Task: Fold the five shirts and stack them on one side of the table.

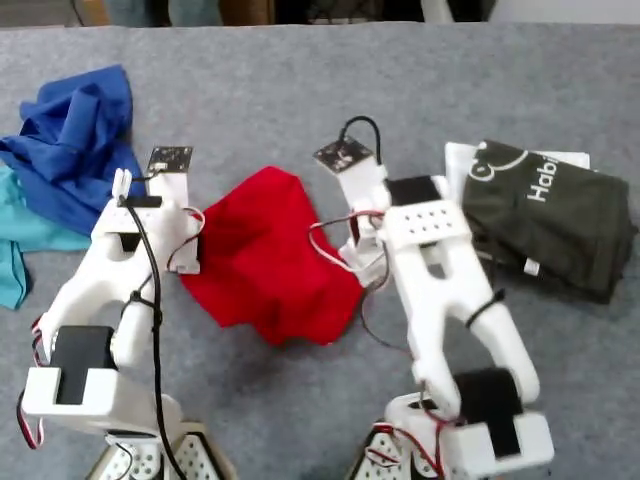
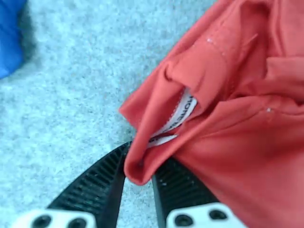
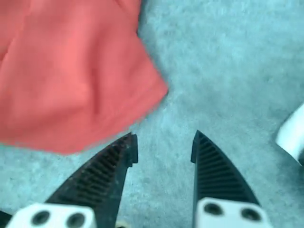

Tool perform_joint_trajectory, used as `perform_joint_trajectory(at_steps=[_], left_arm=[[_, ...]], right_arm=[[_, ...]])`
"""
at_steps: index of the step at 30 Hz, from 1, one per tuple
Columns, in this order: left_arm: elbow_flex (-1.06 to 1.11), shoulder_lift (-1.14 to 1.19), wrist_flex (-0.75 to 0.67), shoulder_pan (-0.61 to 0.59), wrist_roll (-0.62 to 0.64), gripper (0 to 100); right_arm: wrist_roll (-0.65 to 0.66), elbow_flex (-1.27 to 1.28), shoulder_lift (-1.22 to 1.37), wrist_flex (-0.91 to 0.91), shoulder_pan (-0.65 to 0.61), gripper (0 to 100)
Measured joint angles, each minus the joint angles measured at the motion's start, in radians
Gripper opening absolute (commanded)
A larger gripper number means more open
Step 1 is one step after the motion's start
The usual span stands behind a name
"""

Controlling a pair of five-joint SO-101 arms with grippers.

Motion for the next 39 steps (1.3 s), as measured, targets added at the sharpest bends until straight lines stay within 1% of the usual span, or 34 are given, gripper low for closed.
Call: perform_joint_trajectory(at_steps=[8, 13, 17, 19, 22, 24, 33, 35, 38, 39], left_arm=[[0.0, 0.0, 0.0, 0.0, 0.003, 3], [0.0, 0.0, 0.0, 0.0, 0.003, 3], [0.0, 0.0, 0.0, 0.0, 0.003, 3], [0.0, 0.0, 0.0, 0.0, 0.003, 3], [0.0, 0.0, 0.0, 0.0, 0.003, 3], [0.0, 0.0, 0.0, 0.0, 0.003, 3], [0.0, 0.0, 0.0, 0.0, 0.003, 3], [0.0, 0.0, 0.0, 0.0, 0.003, 3], [0.0, 0.0, 0.0, 0.0, 0.003, 3], [0.0, 0.0, 0.0, 0.0, 0.003, 3]], right_arm=[[0.015, -0.118, 0.238, -0.015, -0.005, 19.8], [0.117, -0.135, 0.245, 0.054, -0.064, 20.1], [0.199, -0.161, 0.245, 0.106, -0.072, 20.1], [0.218, -0.189, 0.252, 0.115, -0.074, 20.1], [0.227, -0.23, 0.265, 0.112, -0.074, 19.8], [0.227, -0.241, 0.292, 0.071, -0.074, 19.8], [0.227, -0.265, 0.493, 0.031, -0.1, 19.7], [0.227, -0.279, 0.512, 0.031, -0.101, 16.7], [0.227, -0.292, 0.523, 0.032, -0.101, 4.1], [0.227, -0.292, 0.523, 0.026, -0.1, 1.2]])
